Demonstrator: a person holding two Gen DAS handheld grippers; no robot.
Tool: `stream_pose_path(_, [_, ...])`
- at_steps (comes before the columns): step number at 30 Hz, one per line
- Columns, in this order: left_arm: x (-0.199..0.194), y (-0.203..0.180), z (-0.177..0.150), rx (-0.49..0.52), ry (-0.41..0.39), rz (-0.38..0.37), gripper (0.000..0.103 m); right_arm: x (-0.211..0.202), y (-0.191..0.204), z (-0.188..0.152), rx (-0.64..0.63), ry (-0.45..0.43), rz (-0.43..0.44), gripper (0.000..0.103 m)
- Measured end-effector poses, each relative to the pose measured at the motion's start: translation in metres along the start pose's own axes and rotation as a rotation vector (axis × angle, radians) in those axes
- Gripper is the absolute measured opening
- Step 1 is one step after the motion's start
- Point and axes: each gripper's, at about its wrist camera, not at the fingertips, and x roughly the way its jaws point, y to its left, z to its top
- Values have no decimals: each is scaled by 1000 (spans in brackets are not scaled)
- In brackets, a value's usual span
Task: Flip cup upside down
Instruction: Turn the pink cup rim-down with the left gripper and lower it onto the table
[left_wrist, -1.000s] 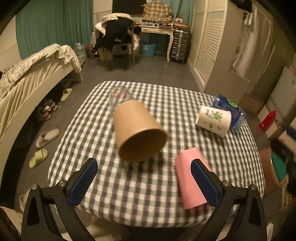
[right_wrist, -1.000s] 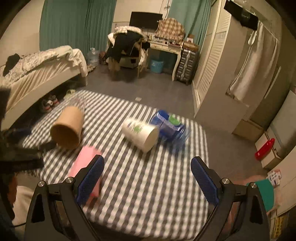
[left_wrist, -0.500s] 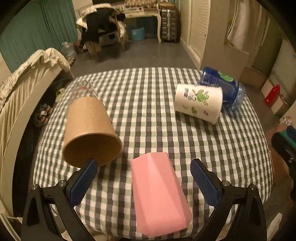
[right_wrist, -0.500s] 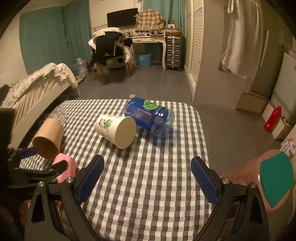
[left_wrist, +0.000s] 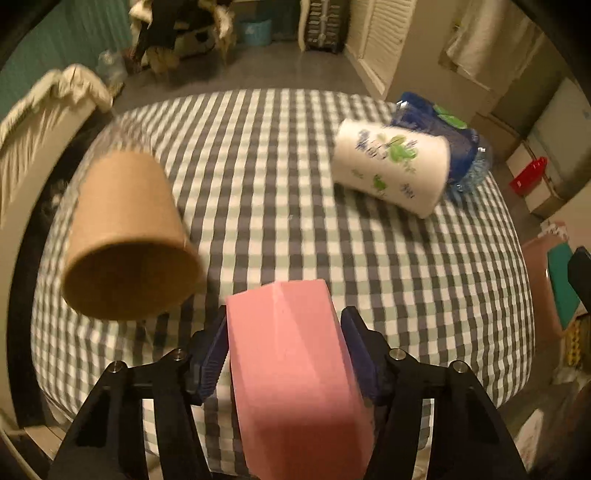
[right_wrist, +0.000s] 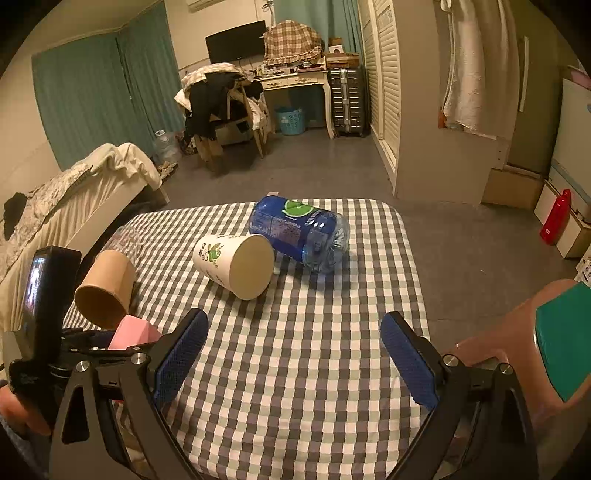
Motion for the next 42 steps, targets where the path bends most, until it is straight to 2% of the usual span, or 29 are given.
stream_pose_path(12, [-44,-26,26,32,-262,13,56,-5,-8,0,38,-15,-8,95])
stream_pose_path(16, [-53,-35,13,45,-457,61,56,-1,-5,-2,27,-7,-13,95])
stream_pose_path(18, [-50,-38,10,63,-538,83,56,1,-3,-2,23,-5,-21,95])
stream_pose_path(20, [-44,-36,8,75,-587,88,56,3,-2,-2,22,-3,-27,95])
stream_pose_path(24, [-26,-31,3,66,-576,28,56,6,1,-3,9,-1,-35,95])
stream_pose_path(26, [-28,-32,-3,80,-589,25,56,7,2,-3,4,0,-39,95])
stream_pose_path(29, [-33,-34,-15,102,-564,8,56,9,2,-3,7,2,-43,95])
stream_pose_path(33, [-38,-32,-27,106,-510,6,56,10,2,-2,11,2,-44,95])
stream_pose_path(39, [-39,-32,-21,98,-403,23,57,7,5,-3,1,-4,-40,95])
stream_pose_path(42, [-34,-34,-16,92,-403,34,57,6,4,-3,2,-4,-42,95])
